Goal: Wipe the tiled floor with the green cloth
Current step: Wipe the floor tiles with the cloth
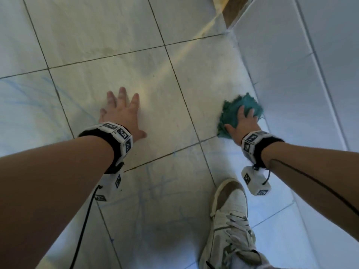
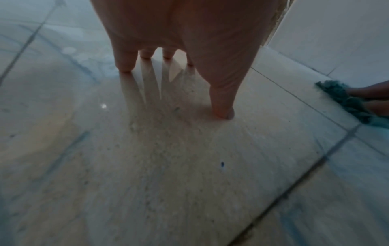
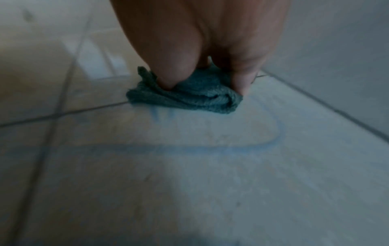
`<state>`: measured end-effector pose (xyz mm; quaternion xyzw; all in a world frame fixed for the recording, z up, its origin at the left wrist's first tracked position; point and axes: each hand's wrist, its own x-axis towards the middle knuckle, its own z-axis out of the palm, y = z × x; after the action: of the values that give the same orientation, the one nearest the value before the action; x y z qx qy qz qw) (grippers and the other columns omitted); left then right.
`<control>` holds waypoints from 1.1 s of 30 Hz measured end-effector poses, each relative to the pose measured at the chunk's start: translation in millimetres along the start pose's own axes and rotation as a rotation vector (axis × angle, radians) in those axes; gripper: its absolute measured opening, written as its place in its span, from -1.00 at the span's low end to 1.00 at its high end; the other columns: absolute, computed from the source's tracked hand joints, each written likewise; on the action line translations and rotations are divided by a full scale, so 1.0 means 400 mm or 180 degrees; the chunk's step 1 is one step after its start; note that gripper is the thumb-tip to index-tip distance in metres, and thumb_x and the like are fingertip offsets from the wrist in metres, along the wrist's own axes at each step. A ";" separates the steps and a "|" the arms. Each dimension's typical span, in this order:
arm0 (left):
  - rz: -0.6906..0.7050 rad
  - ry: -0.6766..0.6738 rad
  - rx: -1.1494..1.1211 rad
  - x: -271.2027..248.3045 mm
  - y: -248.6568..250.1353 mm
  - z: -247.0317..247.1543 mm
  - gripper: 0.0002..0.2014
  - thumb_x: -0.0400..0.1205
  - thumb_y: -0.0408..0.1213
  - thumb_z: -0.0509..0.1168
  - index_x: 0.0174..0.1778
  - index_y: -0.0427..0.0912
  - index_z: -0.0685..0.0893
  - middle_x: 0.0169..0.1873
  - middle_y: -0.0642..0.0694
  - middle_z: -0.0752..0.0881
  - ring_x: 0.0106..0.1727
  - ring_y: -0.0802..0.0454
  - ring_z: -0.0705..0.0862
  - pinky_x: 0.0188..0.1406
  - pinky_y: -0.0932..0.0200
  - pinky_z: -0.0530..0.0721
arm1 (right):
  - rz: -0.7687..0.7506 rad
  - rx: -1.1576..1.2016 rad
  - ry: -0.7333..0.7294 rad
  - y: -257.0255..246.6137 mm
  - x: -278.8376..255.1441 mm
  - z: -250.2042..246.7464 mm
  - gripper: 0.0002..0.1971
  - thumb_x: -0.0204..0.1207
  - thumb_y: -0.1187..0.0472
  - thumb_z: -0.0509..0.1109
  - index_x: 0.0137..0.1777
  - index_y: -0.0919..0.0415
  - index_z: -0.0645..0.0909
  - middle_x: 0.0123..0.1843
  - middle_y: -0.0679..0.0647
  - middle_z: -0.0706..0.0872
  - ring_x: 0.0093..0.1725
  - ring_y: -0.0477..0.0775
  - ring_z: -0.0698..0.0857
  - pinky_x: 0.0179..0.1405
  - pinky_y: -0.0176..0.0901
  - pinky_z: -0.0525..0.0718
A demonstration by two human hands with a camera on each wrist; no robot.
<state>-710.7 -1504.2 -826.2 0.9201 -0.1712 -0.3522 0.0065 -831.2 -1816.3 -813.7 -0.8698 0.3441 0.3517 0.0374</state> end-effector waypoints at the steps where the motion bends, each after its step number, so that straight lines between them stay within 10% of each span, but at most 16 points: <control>1: 0.0014 0.0003 -0.0007 0.000 -0.002 0.003 0.18 0.46 0.17 0.52 0.74 0.03 -0.23 0.71 -0.14 -0.36 0.71 -0.33 -0.28 0.65 -0.37 0.10 | -0.0144 -0.0037 -0.0011 -0.023 -0.022 0.009 -0.09 0.71 -0.17 0.21 0.76 0.19 -0.29 0.76 0.39 -0.21 0.72 0.50 -0.07 0.70 0.24 0.09; 9: 0.0074 0.0036 0.0020 -0.001 -0.011 0.001 0.10 0.52 0.00 0.49 0.74 0.03 -0.22 0.71 -0.15 -0.34 0.71 -0.35 -0.27 0.63 -0.38 0.15 | -0.2211 -0.1103 -0.0237 -0.372 -0.264 0.135 -0.08 0.70 -0.19 0.20 0.75 0.08 -0.37 0.74 0.27 -0.41 0.71 0.40 -0.35 0.68 0.20 -0.07; 14: 0.0042 -0.0030 -0.0043 0.001 -0.006 -0.001 0.17 0.47 0.04 0.55 0.74 0.05 -0.22 0.70 -0.14 -0.37 0.70 -0.35 -0.29 0.63 -0.39 0.12 | -0.2051 -0.0913 -0.0134 -0.281 -0.158 0.077 -0.06 0.68 -0.16 0.27 0.76 0.07 -0.33 0.75 0.28 -0.37 0.72 0.37 -0.34 0.71 0.16 -0.10; 22: -0.0009 -0.0097 -0.0111 -0.001 -0.003 -0.006 0.21 0.44 0.03 0.58 0.74 0.07 -0.24 0.69 -0.11 -0.40 0.70 -0.31 -0.34 0.64 -0.39 0.10 | 0.0242 0.0186 -0.0009 -0.003 -0.011 0.016 -0.09 0.71 -0.20 0.18 0.76 0.16 -0.34 0.76 0.35 -0.22 0.73 0.45 -0.09 0.68 0.27 0.11; 28: 0.0018 -0.0037 -0.0104 0.001 -0.005 -0.007 0.22 0.43 0.06 0.58 0.74 0.07 -0.23 0.70 -0.10 -0.39 0.70 -0.31 -0.32 0.64 -0.39 0.09 | -0.1274 -0.0537 -0.0030 -0.250 -0.171 0.081 -0.09 0.73 -0.22 0.09 0.72 0.29 -0.40 0.70 0.49 -0.31 0.69 0.56 -0.26 0.69 0.38 -0.14; 33: 0.0024 0.0006 -0.0071 0.005 -0.004 0.001 0.23 0.41 0.14 0.57 0.73 0.07 -0.23 0.70 -0.11 -0.37 0.70 -0.33 -0.31 0.63 -0.40 0.11 | -0.1913 -0.0776 -0.0226 -0.339 -0.215 0.130 -0.05 0.69 -0.22 0.20 0.72 0.05 -0.44 0.73 0.25 -0.46 0.70 0.37 -0.40 0.69 0.21 0.05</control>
<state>-709.1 -1503.4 -827.7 0.9197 -0.1707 -0.3532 0.0183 -821.2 -1647.8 -822.0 -0.9177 0.0258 0.3936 0.0471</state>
